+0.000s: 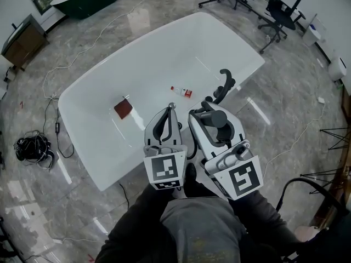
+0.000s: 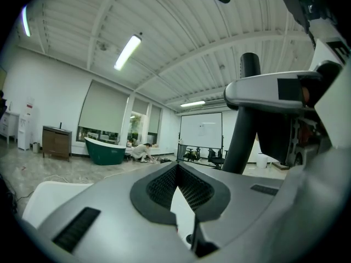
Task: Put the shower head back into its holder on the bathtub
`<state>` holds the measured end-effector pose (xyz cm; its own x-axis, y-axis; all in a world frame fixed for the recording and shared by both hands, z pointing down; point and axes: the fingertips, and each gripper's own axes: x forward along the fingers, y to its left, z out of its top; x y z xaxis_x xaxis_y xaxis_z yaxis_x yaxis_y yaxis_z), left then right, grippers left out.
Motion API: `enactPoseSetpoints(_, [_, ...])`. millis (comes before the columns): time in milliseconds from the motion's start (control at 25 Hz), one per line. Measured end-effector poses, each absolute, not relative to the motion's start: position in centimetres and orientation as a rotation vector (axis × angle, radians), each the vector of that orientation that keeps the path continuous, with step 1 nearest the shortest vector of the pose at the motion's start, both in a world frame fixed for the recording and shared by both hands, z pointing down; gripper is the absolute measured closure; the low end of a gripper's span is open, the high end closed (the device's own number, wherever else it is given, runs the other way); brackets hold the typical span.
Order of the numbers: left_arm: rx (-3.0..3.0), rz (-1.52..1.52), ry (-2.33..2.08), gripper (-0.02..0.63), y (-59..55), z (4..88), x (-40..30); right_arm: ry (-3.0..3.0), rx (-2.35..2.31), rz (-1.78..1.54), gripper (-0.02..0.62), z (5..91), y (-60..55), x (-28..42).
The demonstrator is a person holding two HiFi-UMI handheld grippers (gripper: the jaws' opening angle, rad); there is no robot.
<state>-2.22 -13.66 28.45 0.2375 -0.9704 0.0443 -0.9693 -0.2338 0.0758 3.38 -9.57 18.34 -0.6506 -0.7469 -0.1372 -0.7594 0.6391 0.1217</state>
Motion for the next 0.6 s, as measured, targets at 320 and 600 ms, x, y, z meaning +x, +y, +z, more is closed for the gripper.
enactPoseSetpoints(320, [2.417,-0.036,-1.881,0.603,-13.4,28.1,-2.0,2.742,-1.269,0.324,0.471,16.2,-8.5,3.1])
enactPoseSetpoints(600, [2.421,-0.045,-1.881,0.603,-13.2,27.9,-2.0,2.72,-1.259,0.353,0.471,14.9,-7.9,3.3])
